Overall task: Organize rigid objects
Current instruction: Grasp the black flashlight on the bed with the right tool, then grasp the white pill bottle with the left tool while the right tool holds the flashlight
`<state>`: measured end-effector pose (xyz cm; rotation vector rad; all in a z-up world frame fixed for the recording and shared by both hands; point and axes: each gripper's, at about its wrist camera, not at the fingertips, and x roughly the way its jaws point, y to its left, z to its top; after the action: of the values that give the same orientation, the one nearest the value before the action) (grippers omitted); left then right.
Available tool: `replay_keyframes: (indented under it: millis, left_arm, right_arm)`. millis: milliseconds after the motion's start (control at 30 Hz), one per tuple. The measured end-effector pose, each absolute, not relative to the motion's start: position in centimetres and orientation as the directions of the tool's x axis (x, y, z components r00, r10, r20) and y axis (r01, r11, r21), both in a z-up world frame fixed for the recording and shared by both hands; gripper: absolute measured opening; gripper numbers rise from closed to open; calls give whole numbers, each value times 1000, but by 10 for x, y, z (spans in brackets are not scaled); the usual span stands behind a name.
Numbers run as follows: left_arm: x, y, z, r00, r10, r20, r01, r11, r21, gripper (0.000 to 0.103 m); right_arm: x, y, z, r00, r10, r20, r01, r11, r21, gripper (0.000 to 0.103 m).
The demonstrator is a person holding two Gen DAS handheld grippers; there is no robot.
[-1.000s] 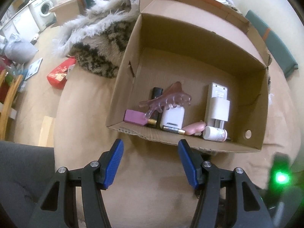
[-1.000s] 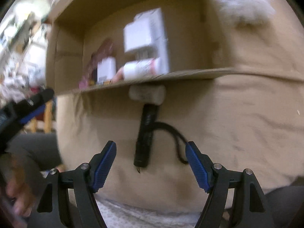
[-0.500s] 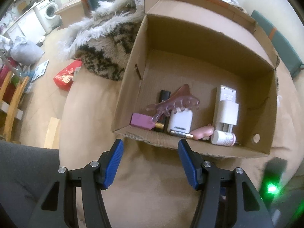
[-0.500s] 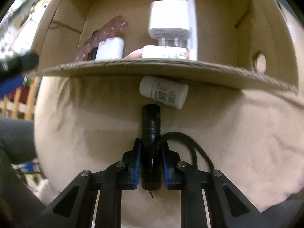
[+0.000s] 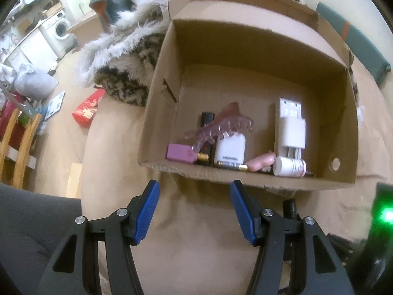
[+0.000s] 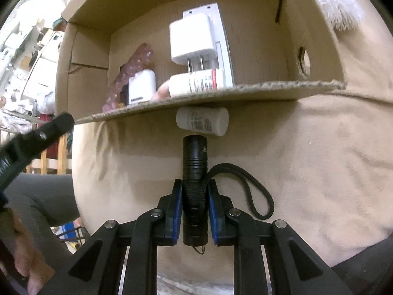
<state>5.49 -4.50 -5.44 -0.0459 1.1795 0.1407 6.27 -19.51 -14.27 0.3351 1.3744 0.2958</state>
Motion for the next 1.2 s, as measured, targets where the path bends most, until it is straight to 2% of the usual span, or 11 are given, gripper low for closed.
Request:
replay_keyframes:
  millis: [133, 267, 600, 633, 667, 800, 867, 1067, 1200]
  left_arm:
    - [51, -46, -69, 355, 68, -932, -124, 992, 25, 56]
    - [52, -61, -89, 347, 30, -937, -50, 999, 13, 56]
    - [70, -100, -123, 347, -74, -935, 60, 997, -57, 57]
    - [72, -101, -124, 355, -71, -932, 60, 997, -53, 58]
    - [75, -104, -127, 357, -72, -931, 62, 997, -53, 63]
    - [84, -112, -133, 366, -76, -928, 68, 996, -54, 66]
    - [89, -118, -135, 372, -70, -926, 71, 996, -47, 74]
    - [98, -125, -146, 348, -76, -934, 58, 997, -60, 86]
    - [104, -127, -153, 337, -116, -934, 60, 993, -101, 88]
  right_arm:
    - [62, -208, -137, 195, 407, -892, 10, 909, 417, 21]
    - [54, -224, -130, 216, 412, -885, 44, 901, 431, 21]
    - [40, -250, -124, 264, 333, -905, 108, 922, 371, 21]
    - [38, -253, -126, 263, 328, -907, 115, 923, 367, 21]
    - [36, -257, -129, 259, 324, -910, 125, 923, 364, 21]
    - [34, -270, -132, 254, 312, -915, 155, 921, 357, 21]
    - [33, -269, -132, 254, 306, -918, 152, 924, 350, 21]
    - [34, -262, -135, 243, 295, -924, 145, 931, 335, 21]
    - [38, -255, -138, 242, 302, -922, 153, 926, 344, 21]
